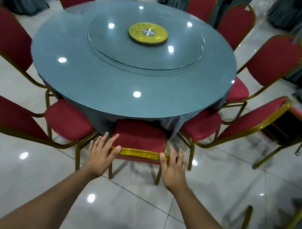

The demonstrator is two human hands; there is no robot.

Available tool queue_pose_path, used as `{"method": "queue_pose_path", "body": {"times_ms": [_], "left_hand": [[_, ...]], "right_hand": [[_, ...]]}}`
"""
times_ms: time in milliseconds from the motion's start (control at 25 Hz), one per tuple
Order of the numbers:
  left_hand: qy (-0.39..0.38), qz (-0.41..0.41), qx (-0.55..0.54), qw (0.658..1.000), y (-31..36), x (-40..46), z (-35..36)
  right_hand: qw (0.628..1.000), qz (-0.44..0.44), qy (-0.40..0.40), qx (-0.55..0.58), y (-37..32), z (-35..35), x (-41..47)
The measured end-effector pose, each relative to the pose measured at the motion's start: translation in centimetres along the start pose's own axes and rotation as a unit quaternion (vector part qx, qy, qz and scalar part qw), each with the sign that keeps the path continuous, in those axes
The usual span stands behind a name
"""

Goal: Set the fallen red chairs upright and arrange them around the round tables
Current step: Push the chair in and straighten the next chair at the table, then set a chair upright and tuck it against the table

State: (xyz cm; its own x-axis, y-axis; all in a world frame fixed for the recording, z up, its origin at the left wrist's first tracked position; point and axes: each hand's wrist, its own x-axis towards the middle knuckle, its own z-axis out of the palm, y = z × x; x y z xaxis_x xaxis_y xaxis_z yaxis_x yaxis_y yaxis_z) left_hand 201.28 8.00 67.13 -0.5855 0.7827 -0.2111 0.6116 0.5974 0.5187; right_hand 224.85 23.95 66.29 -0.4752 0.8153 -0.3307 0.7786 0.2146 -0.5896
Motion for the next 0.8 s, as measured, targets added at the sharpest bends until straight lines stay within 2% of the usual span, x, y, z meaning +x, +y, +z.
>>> {"method": "queue_pose_path", "body": {"times_ms": [160, 400, 600, 800], "left_hand": [[0.005, -0.009, 0.019, 1.000, -0.3, 1.2, -0.2], [-0.002, -0.047, 0.036, 0.998, 3.5, 0.1, 0.1], [0.029, 0.034, 0.060, 0.997, 8.4, -2.2, 0.3], [0.017, 0.100, 0.060, 0.993, 15.4, -2.1, 1.9]], "right_hand": [[1.000, 0.000, -0.007, -0.001, -0.6, -0.3, 1.3], [0.998, -0.001, -0.044, -0.042, -0.1, -2.5, 2.1], [0.998, -0.049, 0.030, -0.027, 0.8, -3.9, -0.3], [0.989, -0.100, 0.106, 0.014, 3.8, -7.6, -2.7]]}}
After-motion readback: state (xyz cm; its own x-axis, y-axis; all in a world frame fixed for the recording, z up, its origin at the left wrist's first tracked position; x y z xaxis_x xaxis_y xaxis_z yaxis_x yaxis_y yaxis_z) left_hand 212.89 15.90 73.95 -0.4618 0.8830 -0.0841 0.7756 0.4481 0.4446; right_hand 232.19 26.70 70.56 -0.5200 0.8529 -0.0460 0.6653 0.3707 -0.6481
